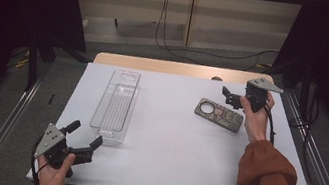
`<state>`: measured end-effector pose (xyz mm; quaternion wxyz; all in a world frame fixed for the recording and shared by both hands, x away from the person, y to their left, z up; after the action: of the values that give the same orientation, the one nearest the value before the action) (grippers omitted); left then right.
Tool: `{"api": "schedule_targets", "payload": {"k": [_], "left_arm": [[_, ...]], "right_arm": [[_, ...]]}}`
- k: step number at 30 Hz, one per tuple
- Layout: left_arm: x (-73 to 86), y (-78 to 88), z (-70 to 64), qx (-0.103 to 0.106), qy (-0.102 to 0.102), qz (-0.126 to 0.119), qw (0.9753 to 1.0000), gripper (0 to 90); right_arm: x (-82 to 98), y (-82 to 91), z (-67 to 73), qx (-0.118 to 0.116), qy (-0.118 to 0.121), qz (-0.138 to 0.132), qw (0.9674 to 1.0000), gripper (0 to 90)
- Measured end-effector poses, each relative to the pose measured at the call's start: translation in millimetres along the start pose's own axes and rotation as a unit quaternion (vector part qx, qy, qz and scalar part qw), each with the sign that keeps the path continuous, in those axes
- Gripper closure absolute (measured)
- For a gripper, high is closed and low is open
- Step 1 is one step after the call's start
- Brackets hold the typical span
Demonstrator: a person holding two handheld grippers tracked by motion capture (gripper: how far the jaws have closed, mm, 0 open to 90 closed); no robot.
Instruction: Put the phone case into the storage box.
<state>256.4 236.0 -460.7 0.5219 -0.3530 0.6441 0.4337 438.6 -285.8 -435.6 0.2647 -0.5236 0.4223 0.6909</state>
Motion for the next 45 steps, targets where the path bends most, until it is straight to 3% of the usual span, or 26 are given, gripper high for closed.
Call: {"api": "schedule_targets", "payload": {"k": [7, 10, 14, 17, 23, 25, 27, 28, 29, 31, 33, 36, 37, 38, 39, 41, 42, 43, 44, 45], "left_arm": [[0.6, -0.4, -1.1, 0.003, -0.001, 0.003, 1.0000, 2.4], [0.7, -0.3, -0.2, 0.001, -0.004, 0.003, 1.0000, 2.4], [0.5, -0.4, -0.3, 0.001, -0.004, 0.002, 1.0000, 2.3], [0.6, -0.4, -0.4, 0.003, -0.003, 0.003, 1.0000, 2.3], [0.6, -0.8, -0.8, 0.003, -0.003, 0.003, 1.0000, 2.3], [0.8, -0.6, -0.5, 0.001, -0.004, 0.005, 1.0000, 2.3], [0.8, -0.6, -0.6, 0.001, -0.004, 0.005, 1.0000, 2.3], [0.8, -0.6, -0.6, 0.001, -0.004, 0.005, 1.0000, 2.3], [0.8, -0.7, -0.5, 0.000, -0.005, 0.005, 1.0000, 2.3], [0.9, -0.7, -0.9, 0.003, -0.006, 0.006, 1.0000, 2.3], [0.8, -0.8, -1.3, 0.004, -0.007, 0.006, 1.0000, 2.3], [0.7, -0.8, -1.3, 0.004, -0.006, 0.005, 1.0000, 2.3], [0.8, -0.7, -1.0, 0.003, -0.007, 0.006, 1.0000, 2.3], [0.8, -0.7, -1.0, 0.003, -0.007, 0.006, 1.0000, 2.4], [0.8, -0.7, -0.8, 0.003, -0.007, 0.006, 0.9999, 2.3], [0.9, -1.1, -1.2, 0.004, -0.006, 0.006, 1.0000, 2.3], [0.9, -1.1, -1.2, 0.004, -0.006, 0.006, 1.0000, 2.3], [0.9, -1.1, -1.2, 0.004, -0.006, 0.006, 1.0000, 2.3], [1.0, -1.2, -1.3, 0.003, -0.006, 0.006, 1.0000, 2.3], [1.0, -1.2, -1.3, 0.003, -0.007, 0.006, 1.0000, 2.3]], "right_arm": [[-3.2, -7.1, -2.4, -0.013, 0.005, 0.036, 0.9993, 0.9], [-4.8, -9.6, -4.6, -0.028, 0.002, 0.066, 0.9974, 1.3], [-7.2, -10.4, -7.1, -0.051, -0.011, 0.099, 0.9938, 1.8], [-6.1, -11.6, -7.9, -0.059, -0.006, 0.124, 0.9905, 2.1], [-4.0, -14.2, -7.2, -0.082, -0.013, 0.153, 0.9847, 2.8], [-2.6, -15.7, -5.8, -0.091, -0.011, 0.176, 0.9801, 3.6], [-2.3, -16.2, -5.7, -0.094, -0.009, 0.185, 0.9782, 3.8], [-2.2, -16.9, -5.2, -0.104, -0.005, 0.197, 0.9748, 4.0], [-2.2, -16.9, -5.2, -0.104, -0.005, 0.197, 0.9748, 4.0], [-3.1, -17.2, -2.7, -0.119, 0.003, 0.216, 0.9691, 4.6], [-2.7, -18.1, -2.0, -0.119, 0.008, 0.221, 0.9679, 4.5], [-1.1, -19.8, 0.1, -0.125, 0.016, 0.246, 0.9610, 4.3], [0.6, -20.0, 1.9, -0.120, 0.017, 0.269, 0.9553, 4.0], [0.6, -20.0, 1.9, -0.120, 0.017, 0.269, 0.9553, 4.0], [2.1, -20.3, 1.4, -0.125, 0.031, 0.284, 0.9502, 4.0], [2.6, -19.9, -0.8, -0.138, 0.031, 0.292, 0.9460, 3.8], [2.6, -19.9, -0.8, -0.138, 0.031, 0.292, 0.9460, 3.8], [3.5, -19.1, -3.5, -0.140, 0.029, 0.307, 0.9410, 3.9], [3.5, -18.7, -4.7, -0.141, 0.029, 0.315, 0.9381, 4.1], [3.5, -18.7, -4.7, -0.141, 0.029, 0.315, 0.9381, 4.1]]}}
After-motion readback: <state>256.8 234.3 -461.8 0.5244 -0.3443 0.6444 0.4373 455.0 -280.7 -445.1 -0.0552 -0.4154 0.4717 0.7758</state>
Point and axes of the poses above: each handheld gripper's, and its own axes: y roughly backward along the jaws, x roughly out of its underside, z roughly to its left, the point moved 2 cm from there along -y, roughly forward along the jaws, and after that the axes turned 12 degrees about -x, right-handed, at the moved point
